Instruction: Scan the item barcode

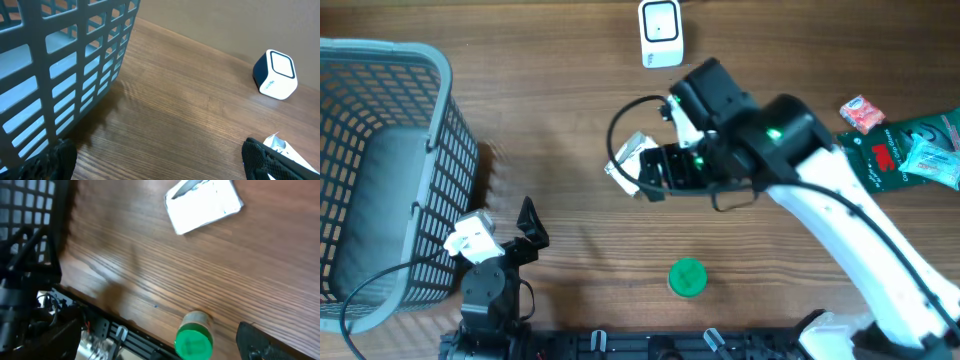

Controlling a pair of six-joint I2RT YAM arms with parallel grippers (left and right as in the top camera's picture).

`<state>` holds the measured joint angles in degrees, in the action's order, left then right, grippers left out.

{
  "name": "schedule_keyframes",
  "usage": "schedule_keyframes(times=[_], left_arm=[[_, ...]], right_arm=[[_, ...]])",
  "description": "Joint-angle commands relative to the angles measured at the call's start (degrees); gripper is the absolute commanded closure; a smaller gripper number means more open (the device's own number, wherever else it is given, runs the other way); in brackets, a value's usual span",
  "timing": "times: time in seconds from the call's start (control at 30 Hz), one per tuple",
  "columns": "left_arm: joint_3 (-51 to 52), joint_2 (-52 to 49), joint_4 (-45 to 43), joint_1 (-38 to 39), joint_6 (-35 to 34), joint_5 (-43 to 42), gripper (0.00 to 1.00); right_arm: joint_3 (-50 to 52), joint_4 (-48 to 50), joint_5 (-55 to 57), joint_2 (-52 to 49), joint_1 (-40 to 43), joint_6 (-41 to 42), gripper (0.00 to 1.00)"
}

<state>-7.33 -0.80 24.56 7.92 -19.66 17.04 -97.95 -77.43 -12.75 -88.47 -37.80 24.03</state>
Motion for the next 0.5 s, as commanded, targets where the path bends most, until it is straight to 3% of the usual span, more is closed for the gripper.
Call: schedule_keyframes(times=[0.0,0.47], left_arm=[[0.1,0.4,-0.1,0.1,-0.3,0.3,0.00],[0.1,0.4,-0.1,0.1,-0.3,0.3,0.00]], right_arm=[[-1.1,-0.4,4.7,6.7,0.2,1.9,0.01],[-1.0,-8.2,11.3,20.3,0.2,6.2,0.00]])
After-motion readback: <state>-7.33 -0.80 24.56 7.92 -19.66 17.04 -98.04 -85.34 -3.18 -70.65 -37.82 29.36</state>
